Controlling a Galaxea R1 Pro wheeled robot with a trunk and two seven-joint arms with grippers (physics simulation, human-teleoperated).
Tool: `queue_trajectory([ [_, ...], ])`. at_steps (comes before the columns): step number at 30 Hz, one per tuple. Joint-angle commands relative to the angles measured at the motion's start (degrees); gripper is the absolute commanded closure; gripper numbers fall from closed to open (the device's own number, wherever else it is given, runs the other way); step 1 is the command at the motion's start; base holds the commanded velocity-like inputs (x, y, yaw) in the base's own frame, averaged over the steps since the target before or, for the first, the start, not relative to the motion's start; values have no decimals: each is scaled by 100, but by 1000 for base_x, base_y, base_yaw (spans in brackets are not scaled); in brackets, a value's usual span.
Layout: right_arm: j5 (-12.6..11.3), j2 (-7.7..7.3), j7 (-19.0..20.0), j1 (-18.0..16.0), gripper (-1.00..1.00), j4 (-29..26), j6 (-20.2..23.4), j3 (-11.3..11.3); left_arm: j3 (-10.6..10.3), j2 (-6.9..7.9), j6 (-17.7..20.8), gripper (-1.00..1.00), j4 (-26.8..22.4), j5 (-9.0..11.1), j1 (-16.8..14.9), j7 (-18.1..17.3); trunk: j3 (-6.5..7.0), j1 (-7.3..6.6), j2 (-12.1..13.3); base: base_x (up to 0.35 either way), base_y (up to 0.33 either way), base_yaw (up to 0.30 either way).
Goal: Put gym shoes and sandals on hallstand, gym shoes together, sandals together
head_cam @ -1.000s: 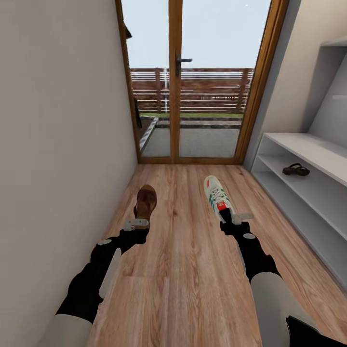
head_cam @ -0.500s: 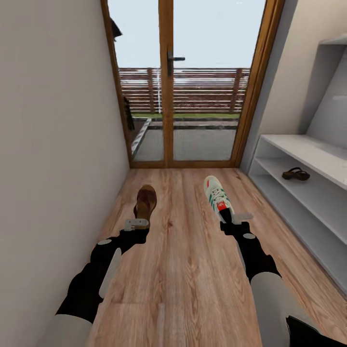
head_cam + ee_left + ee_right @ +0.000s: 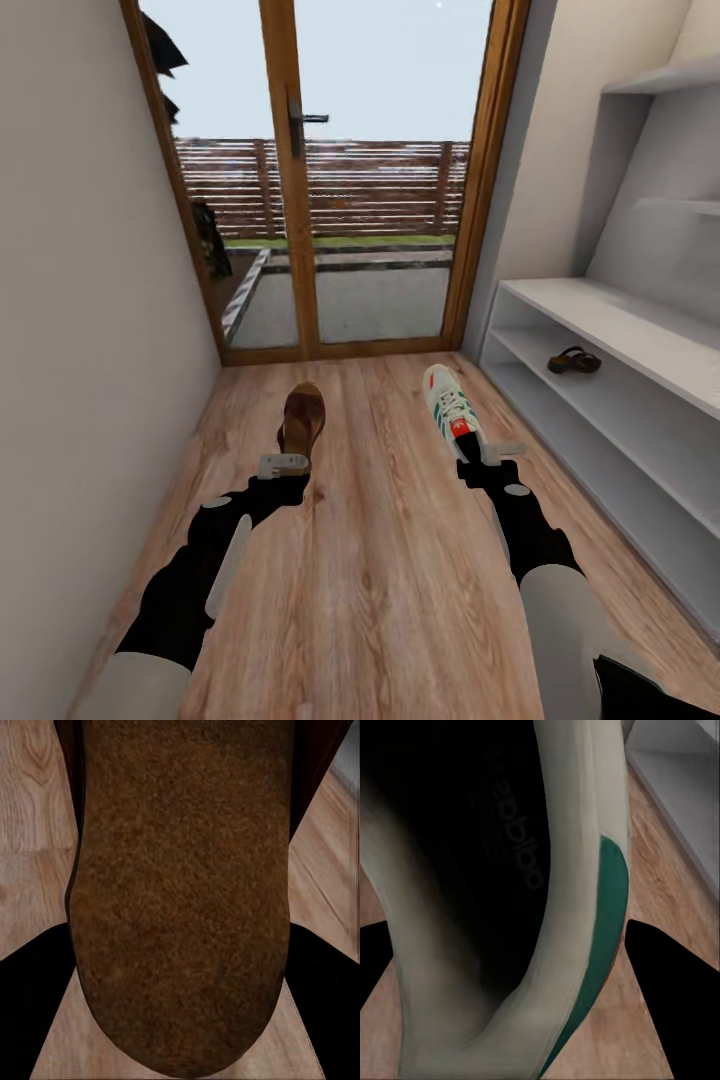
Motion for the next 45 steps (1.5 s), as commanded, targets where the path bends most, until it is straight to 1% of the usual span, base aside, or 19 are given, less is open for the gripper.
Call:
queue_trajectory([
  [1,57,10,55,-5,100,-15,16,-41,4,0,36,100,-8,63,-2,12,-5,2,-2,346,0,-252],
  [13,57,10,55,-5,100,-15,17,-41,4,0,35,100,-8,63,-2,14,-5,2,-2,346,0,-233],
  [20,57,10,55,-5,100,-15,19,-41,4,0,35,100,-8,63,-2,15,-5,2,-2,346,16,-28],
  [33,57,10,60,-5,100,-12,14,-49,4,0,36,100,-8,63,-2,12,-5,2,-2,346,99,-1],
  [39,57,15,68,-5,100,0,-96,-56,4,0,36,100,-8,63,-2,11,-5,2,-2,346,106,0],
  [40,57,17,67,-5,100,1,-262,-56,4,0,36,100,-8,63,-2,11,-5,2,-2,346,106,0],
  [41,57,16,64,-1,100,3,-759,-57,4,0,35,100,-8,63,-2,10,-5,2,-2,346,106,0],
  [42,57,17,55,1,100,12,-1373,-58,4,0,35,100,-8,63,-2,12,-5,2,-2,346,107,0],
  [43,57,16,54,2,100,18,-1733,-58,4,0,35,100,-8,63,-2,11,-5,2,-2,346,107,0],
  [44,54,14,53,2,100,24,-1985,-58,4,0,35,100,-8,63,-2,11,-5,2,-2,346,107,0],
  [45,52,14,50,3,100,35,-2146,-55,4,0,35,100,-8,63,-2,11,-5,2,-2,346,107,0],
])
